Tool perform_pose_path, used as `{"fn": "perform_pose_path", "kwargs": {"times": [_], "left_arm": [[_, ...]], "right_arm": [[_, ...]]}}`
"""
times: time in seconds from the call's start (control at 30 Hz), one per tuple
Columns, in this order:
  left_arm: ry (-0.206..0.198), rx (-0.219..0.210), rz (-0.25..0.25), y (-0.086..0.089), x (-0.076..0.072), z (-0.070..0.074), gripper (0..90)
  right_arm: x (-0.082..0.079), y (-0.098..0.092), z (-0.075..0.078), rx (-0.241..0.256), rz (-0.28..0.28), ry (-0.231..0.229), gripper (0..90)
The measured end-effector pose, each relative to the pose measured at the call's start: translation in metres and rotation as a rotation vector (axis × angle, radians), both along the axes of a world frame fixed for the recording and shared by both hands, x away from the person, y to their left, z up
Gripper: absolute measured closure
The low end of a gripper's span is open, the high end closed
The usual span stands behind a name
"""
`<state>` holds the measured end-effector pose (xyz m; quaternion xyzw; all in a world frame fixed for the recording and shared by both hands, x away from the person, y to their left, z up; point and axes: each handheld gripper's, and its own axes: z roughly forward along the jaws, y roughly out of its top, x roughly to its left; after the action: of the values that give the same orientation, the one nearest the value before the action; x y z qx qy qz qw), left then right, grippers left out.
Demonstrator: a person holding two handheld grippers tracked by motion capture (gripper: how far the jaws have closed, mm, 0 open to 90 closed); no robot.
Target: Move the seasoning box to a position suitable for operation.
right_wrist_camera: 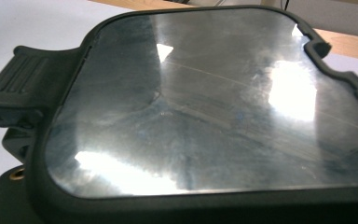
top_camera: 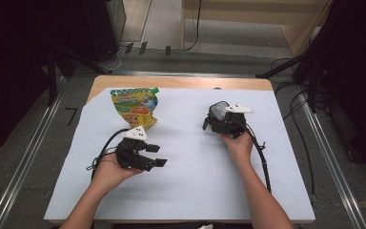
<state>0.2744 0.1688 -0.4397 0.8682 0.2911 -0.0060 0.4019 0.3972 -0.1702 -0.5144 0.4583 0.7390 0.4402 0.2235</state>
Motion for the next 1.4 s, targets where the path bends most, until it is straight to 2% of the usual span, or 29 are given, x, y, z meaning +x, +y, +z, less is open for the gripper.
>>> {"fn": "perform_pose_path", "kwargs": {"times": [0.13, 0.27, 0.4, 0.63, 0.8, 0.97, 1.1, 1.4], "left_arm": [[0.001, -0.003, 0.003, 0.001, 0.001, 0.0, 38.2], [0.003, -0.004, 0.005, 0.001, 0.002, -0.001, 38.2], [0.006, -0.002, 0.006, 0.0, 0.002, -0.001, 38.2], [0.012, -0.003, 0.005, -0.001, 0.003, -0.001, 38.3], [0.016, -0.006, 0.007, -0.002, 0.005, -0.001, 38.0], [0.018, -0.007, 0.005, -0.004, 0.006, -0.002, 38.1], [0.016, -0.005, 0.0, -0.005, 0.008, -0.002, 38.1], [0.023, -0.005, -0.011, -0.008, 0.011, -0.003, 40.9]], "right_arm": [[-0.001, 0.0, 0.001, -0.003, -0.009, 0.001, 15.4], [-0.004, -0.003, 0.007, 0.019, -0.009, 0.006, 15.5], [-0.012, -0.005, 0.017, 0.014, 0.01, -0.014, 15.5], [-0.03, -0.003, 0.028, 0.043, 0.077, 0.0, 15.6], [-0.049, 0.003, 0.034, 0.021, 0.122, -0.017, 15.6], [-0.069, 0.009, 0.037, 0.035, 0.167, -0.011, 15.6], [-0.076, 0.01, 0.037, 0.05, 0.181, -0.008, 15.6], [-0.095, 0.023, 0.031, 0.038, 0.234, -0.005, 15.6]]}}
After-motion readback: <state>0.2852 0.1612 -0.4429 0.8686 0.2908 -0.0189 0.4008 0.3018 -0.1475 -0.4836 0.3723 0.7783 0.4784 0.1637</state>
